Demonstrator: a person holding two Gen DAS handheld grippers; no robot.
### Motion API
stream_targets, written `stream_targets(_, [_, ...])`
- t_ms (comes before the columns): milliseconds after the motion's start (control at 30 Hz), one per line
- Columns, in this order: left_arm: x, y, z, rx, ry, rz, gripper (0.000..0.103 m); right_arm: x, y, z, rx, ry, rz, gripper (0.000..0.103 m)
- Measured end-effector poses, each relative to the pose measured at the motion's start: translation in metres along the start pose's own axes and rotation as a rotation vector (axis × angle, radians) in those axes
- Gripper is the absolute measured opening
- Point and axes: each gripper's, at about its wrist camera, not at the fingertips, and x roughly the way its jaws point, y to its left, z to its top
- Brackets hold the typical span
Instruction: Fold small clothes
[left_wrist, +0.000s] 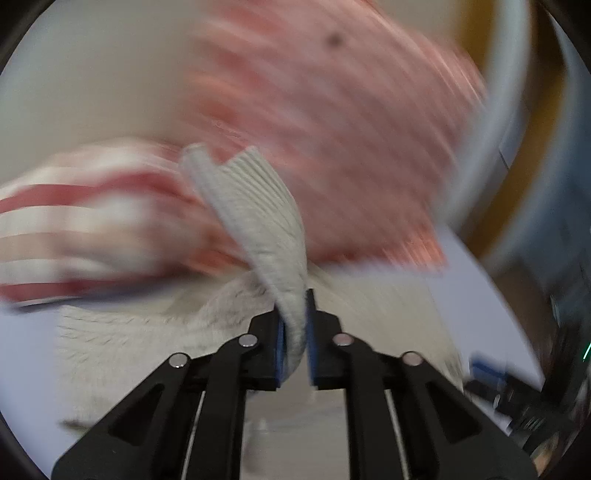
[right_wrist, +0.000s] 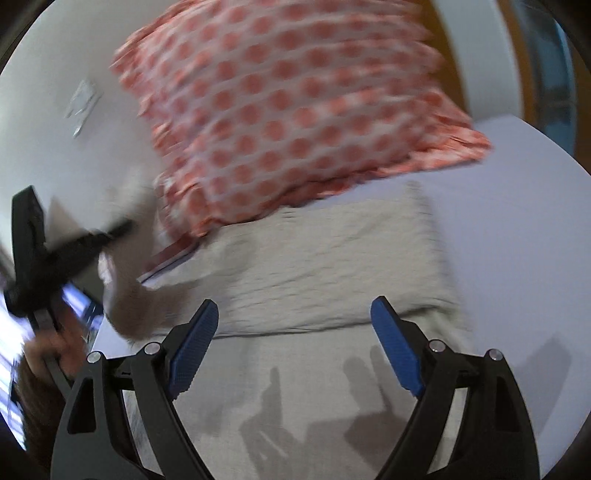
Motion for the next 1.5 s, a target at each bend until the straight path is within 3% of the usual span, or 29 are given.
stream_targets(100, [0.044, -0.046, -0.028, 0.048, 0.13, -0.17, 0.014, -0.009, -0.023, 0.001, 0.047, 0.001, -0.032, 0.086])
stream_targets(167, [0.036, -0.043, -0.034, 0.032, 0.111, -0.288, 0.014, -0.015, -0.029, 0.003, 0.046, 0.004, -0.023, 0.086])
stream_targets(233, [0.013, -0.032, -0.032, 0.025, 0.049, -0.306, 0.03, -0.016, -0.028, 0.005, 0.025, 0.01, -0.007, 0.086])
stream_targets(267, [-0.005, -0.017, -0.031, 0.009, 0.004, -0.291, 0.046, -0.012, -0.023, 0.007, 0.005, 0.018, 0.009, 0.086])
stream_targets(300, [-0.02, -0.005, -0.031, -0.005, -0.029, -0.263, 0.052, -0.005, -0.02, 0.009, -0.014, 0.032, 0.023, 0.085])
stream_targets(400, [-0.062, 0.036, -0.041, -0.032, -0.084, -0.116, 0.055, 0.022, -0.012, 0.015, -0.043, 0.081, 0.02, 0.069])
stream_targets(467, [-0.083, 0.064, -0.056, -0.049, -0.095, 0.002, 0.06, 0.048, -0.013, 0.027, -0.035, 0.113, -0.021, 0.065])
stream_targets(600, [-0.119, 0.12, -0.098, -0.134, -0.041, 0.088, 0.06, 0.086, -0.025, 0.042, 0.015, 0.156, -0.098, 0.062])
stream_targets(667, [-0.131, 0.141, -0.119, -0.168, -0.014, 0.112, 0.06, 0.1, -0.032, 0.042, 0.052, 0.187, -0.085, 0.058])
stream_targets(767, [-0.134, 0.158, -0.136, -0.194, 0.006, 0.123, 0.061, 0.109, -0.032, 0.033, 0.039, 0.206, -0.072, 0.019])
stream_targets(800, [-0.136, 0.16, -0.139, -0.199, 0.007, 0.118, 0.061, 0.109, -0.031, 0.031, 0.027, 0.201, -0.058, 0.011])
stream_targets(833, [-0.136, 0.162, -0.141, -0.206, 0.008, 0.109, 0.061, 0.107, -0.031, 0.031, 0.029, 0.198, -0.041, 0.01])
stream_targets(967, [-0.129, 0.164, -0.149, -0.218, 0.024, 0.049, 0.061, 0.077, -0.035, 0.041, 0.027, 0.094, -0.04, 0.009])
stream_targets(1067, [-0.122, 0.157, -0.153, -0.196, 0.047, 0.033, 0.061, 0.075, -0.043, 0.045, 0.019, 0.081, -0.142, 0.01])
stream_targets(1167, [-0.125, 0.15, -0.165, -0.176, 0.086, -0.001, 0.061, 0.077, -0.052, 0.037, 0.044, 0.178, -0.175, 0.022])
stream_targets(1233, [-0.132, 0.145, -0.177, -0.154, 0.109, -0.016, 0.061, 0.059, -0.05, 0.028, 0.027, 0.187, -0.139, 0.062])
stream_targets(1267, [-0.14, 0.142, -0.188, -0.143, 0.122, -0.03, 0.061, 0.043, -0.045, 0.02, 0.001, 0.166, -0.108, 0.067])
stream_targets(1400, [-0.158, 0.137, -0.217, -0.16, 0.146, -0.079, 0.061, -0.015, -0.038, -0.02, -0.095, 0.123, -0.112, 0.069])
stream_targets(1500, [-0.162, 0.136, -0.24, -0.208, 0.178, -0.137, 0.062, -0.04, -0.052, -0.048, -0.062, 0.144, -0.103, 0.068])
